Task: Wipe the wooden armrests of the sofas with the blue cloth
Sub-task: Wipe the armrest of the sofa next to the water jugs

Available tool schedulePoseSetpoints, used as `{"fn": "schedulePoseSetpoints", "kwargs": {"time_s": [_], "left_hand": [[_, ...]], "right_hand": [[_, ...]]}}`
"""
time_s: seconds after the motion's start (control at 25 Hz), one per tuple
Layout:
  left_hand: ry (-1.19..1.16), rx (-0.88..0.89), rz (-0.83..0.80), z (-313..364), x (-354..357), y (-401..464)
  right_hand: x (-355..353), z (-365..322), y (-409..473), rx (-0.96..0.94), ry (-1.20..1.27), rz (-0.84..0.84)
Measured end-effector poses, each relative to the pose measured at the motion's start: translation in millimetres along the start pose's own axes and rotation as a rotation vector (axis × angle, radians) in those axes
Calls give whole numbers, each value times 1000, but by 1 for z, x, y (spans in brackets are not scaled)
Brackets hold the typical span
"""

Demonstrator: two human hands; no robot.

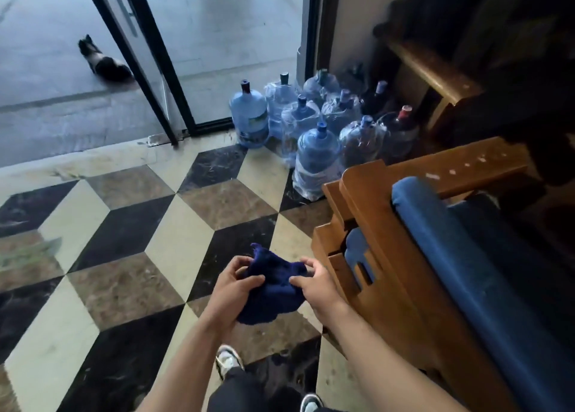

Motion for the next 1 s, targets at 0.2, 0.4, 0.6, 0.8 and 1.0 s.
{"fn": "schedulePoseSetpoints", "kwargs": {"time_s": [0.2, 0.4, 0.6, 0.8, 1.0], "left_hand": [[136, 79, -122, 65, -16, 157], [291, 5, -415, 128, 18, 268], [564, 35, -555, 193, 89, 370], [844, 177, -688, 221, 181, 448], [983, 178, -837, 191, 261, 499]], "right_hand": [[26, -80, 105, -144, -8, 244], [16, -153, 150, -207, 30, 547], [1, -198, 196, -273, 28, 781], [-18, -209, 259, -370, -200, 1008], [-47, -202, 314, -109, -205, 1142]]}}
Point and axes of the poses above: each hand's wrist, its own y-axis towards the middle knuckle, its own x-axis out of the palm, z = x × y, the point moved 8 cm from there along y, towards the middle knuckle, and after that the axes turned 15 degrees about y, right-handed, at the moved point
